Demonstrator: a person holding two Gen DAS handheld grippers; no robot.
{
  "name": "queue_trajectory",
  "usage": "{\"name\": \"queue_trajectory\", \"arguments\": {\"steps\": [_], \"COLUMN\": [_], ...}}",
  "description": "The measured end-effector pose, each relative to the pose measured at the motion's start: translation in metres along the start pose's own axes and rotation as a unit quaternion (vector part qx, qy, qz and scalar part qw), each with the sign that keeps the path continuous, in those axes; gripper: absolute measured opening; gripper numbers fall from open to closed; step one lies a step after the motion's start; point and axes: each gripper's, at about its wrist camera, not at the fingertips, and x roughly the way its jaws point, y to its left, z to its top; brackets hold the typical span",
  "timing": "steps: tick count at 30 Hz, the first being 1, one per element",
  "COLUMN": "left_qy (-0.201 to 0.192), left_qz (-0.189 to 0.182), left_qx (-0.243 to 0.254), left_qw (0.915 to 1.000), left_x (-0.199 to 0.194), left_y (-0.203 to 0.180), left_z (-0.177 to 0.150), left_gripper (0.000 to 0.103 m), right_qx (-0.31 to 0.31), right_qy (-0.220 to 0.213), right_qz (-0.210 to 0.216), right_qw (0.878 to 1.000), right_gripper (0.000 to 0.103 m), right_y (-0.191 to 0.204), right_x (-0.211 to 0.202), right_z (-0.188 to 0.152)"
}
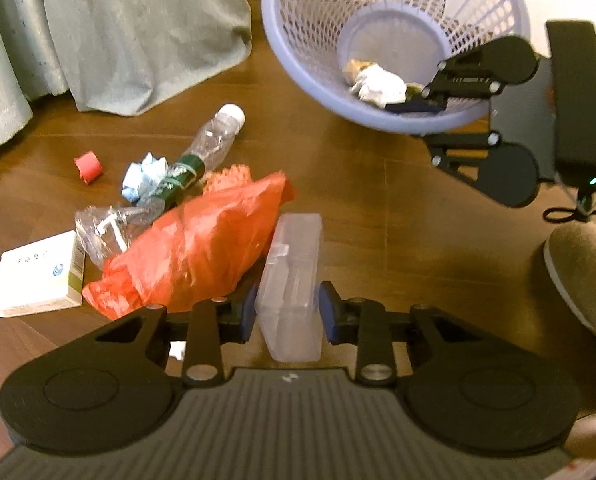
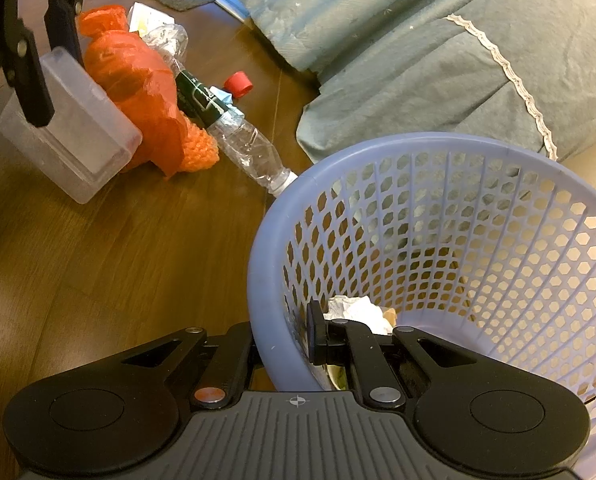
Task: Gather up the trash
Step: 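Grasp the clear plastic box with the left gripper, then carry the plastic box over the basket and open the left gripper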
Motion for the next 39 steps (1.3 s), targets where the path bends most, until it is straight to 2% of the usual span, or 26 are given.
{"name": "queue_trajectory", "arguments": {"steps": [14, 19, 25, 27, 28, 29, 32, 36, 39], "left_qy": [-0.065, -0.107, -0.172, -0.193, -0.194, -0.193, -0.187, -0.146, -0.120], "left_qz": [0.004, -0.009, -0.051, -0.076, -0.070, -0.065, -0.053, -0.012, 0.025], "left_qx": [-0.006, -0.002, 0.026, 0.034, 0.041, 0.048, 0.030, -0.010, -0.049], "left_qw": [0.9979, 0.9942, 0.9834, 0.9776, 0.9776, 0.9778, 0.9805, 0.9891, 0.9912], "left_x": [-0.035, -0.043, -0.035, -0.027, -0.022, -0.020, -0.023, -0.029, -0.037], "left_y": [0.002, -0.006, -0.031, -0.039, -0.042, -0.044, -0.033, -0.002, 0.024], "left_z": [0.041, 0.083, 0.153, 0.176, 0.182, 0.186, 0.175, 0.138, 0.104], "left_gripper": [0.026, 0.026, 0.026, 0.031, 0.036, 0.036, 0.036, 0.036, 0.037], "right_qx": [-0.001, 0.004, 0.009, 0.011, 0.012, 0.013, 0.018, 0.022, 0.022], "right_qy": [0.000, 0.000, -0.003, -0.002, -0.002, -0.003, -0.003, -0.003, -0.004], "right_qz": [0.001, -0.001, -0.001, -0.001, -0.001, -0.001, -0.001, -0.002, -0.003], "right_qw": [1.000, 1.000, 1.000, 1.000, 1.000, 1.000, 1.000, 1.000, 1.000], "right_gripper": [0.005, 0.005, 0.004, 0.004, 0.004, 0.004, 0.004, 0.005, 0.005], "right_y": [-0.001, -0.002, -0.003, -0.003, -0.003, -0.003, -0.005, -0.006, -0.007], "right_x": [0.000, -0.001, -0.004, -0.004, -0.004, -0.004, -0.003, -0.002, -0.002], "right_z": [0.000, 0.000, -0.001, 0.000, 0.001, 0.001, 0.002, 0.002, 0.001]}}
